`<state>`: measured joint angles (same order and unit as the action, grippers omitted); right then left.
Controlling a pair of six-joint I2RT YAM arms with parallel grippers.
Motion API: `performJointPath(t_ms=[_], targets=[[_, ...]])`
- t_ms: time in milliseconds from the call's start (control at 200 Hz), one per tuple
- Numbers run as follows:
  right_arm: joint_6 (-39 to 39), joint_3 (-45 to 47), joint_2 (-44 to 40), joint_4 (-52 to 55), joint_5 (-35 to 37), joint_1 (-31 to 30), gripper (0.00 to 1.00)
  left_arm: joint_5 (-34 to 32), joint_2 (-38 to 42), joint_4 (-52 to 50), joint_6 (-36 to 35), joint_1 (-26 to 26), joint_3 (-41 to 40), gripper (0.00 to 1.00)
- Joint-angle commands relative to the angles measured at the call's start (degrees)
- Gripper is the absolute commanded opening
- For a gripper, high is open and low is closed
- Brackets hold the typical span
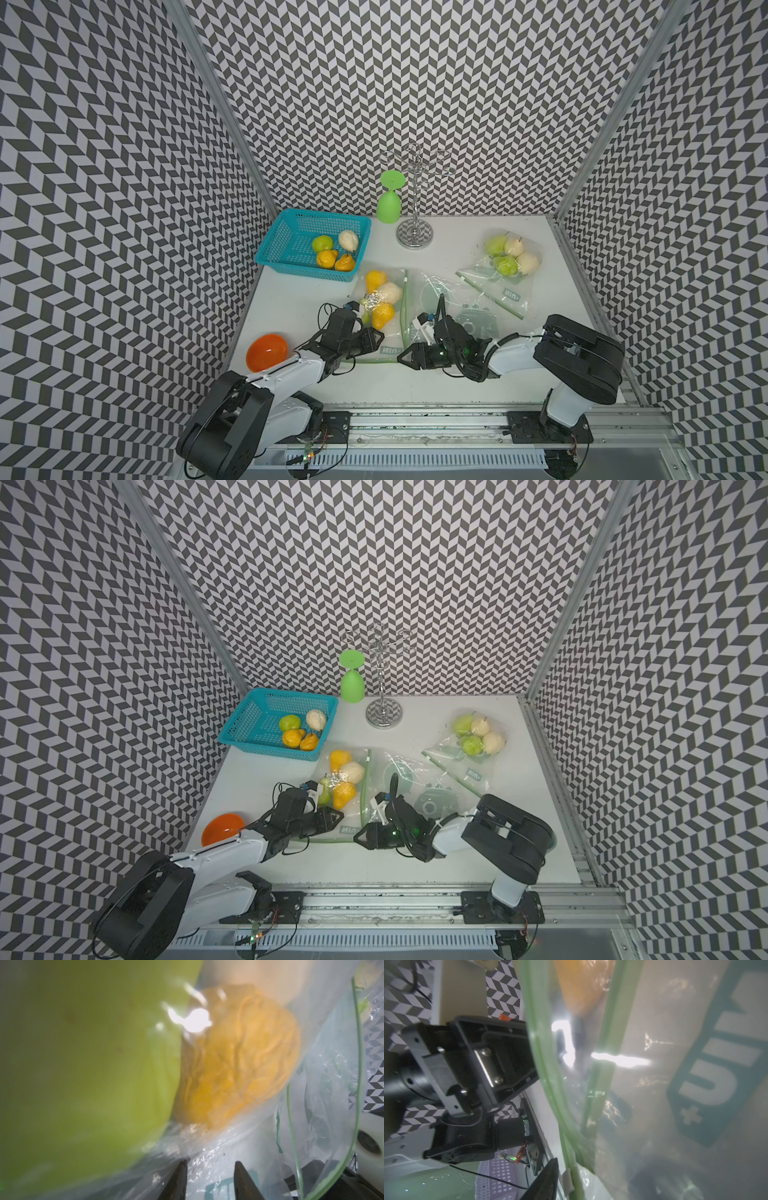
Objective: Open the zip-top bag and take out the pear
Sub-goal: Pick up the zipper food storage bag at the center of the board.
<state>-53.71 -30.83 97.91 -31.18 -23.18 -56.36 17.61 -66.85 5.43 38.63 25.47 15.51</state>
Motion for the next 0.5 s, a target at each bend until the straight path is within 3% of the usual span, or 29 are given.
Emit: performJointPath(t_ms=[0, 195, 351, 491], targets=[[-1.1, 0.1, 1.1, 3.9, 0.1, 0.1, 0.41, -1.1, 0.3, -1.7, -0.5, 0.3, -0.9, 0.40], [-0.4, -1.4, -0.6, 5.6, -1.8, 1.1, 0.07, 0.5, 3.1, -3.2, -1.8, 0.7, 1.6, 0.40], [-0.3, -2.6, -3.7, 7.6, -3.3, 1.5, 0.00, -0.9, 8.4, -9.0, -5.8, 4.0, 10.0, 0.47], [-1.2, -3.4, -8.0, 8.9, -4.9, 2.2, 0.00, -2.9, 13.7, -14.1, -9.8, 5.7, 18.1, 0.55]])
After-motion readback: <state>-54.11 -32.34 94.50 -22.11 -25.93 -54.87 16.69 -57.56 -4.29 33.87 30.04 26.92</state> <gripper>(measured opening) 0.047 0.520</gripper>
